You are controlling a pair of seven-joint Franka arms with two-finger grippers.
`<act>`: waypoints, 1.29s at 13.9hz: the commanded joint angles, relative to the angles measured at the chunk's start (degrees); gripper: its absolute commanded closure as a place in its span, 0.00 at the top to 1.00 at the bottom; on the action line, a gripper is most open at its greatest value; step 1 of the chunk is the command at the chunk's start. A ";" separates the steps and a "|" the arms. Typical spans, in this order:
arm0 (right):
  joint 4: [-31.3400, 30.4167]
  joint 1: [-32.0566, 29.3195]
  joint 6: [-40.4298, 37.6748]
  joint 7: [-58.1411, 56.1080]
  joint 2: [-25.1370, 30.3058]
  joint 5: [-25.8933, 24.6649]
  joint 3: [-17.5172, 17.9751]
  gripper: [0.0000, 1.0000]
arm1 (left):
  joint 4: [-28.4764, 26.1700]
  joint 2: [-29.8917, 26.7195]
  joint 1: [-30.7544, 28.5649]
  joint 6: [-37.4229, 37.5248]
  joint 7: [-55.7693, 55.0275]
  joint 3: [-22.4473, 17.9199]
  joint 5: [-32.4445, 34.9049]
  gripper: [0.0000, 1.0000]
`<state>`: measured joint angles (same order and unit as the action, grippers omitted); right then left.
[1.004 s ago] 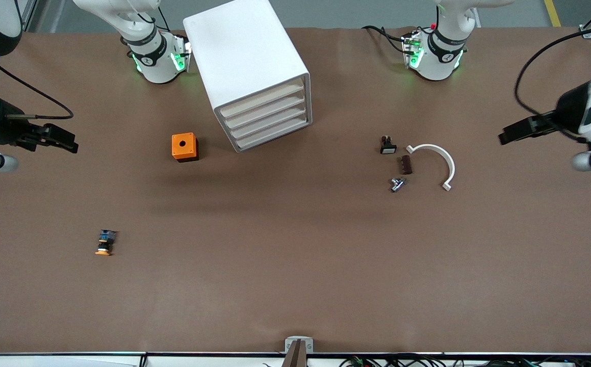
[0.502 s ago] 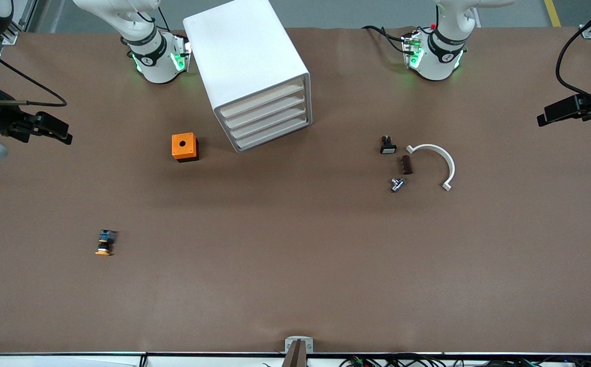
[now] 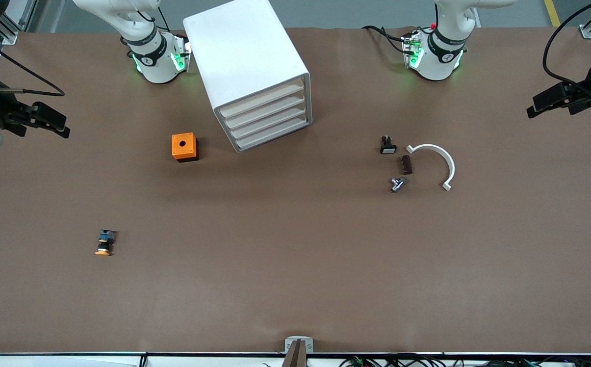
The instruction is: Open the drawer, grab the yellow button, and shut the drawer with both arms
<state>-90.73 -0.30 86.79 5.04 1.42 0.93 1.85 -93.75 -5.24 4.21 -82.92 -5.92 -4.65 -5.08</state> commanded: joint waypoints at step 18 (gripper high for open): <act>-5.33 -0.40 1.80 -0.47 6.14 0.30 0.09 1.00 | 3.84 5.07 1.16 -8.14 0.91 0.60 2.44 1.00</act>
<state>-94.52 -0.30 87.55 5.03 6.11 0.93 1.85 -90.30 0.68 5.05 -91.78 -5.85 -4.46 -4.01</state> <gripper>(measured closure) 0.000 0.000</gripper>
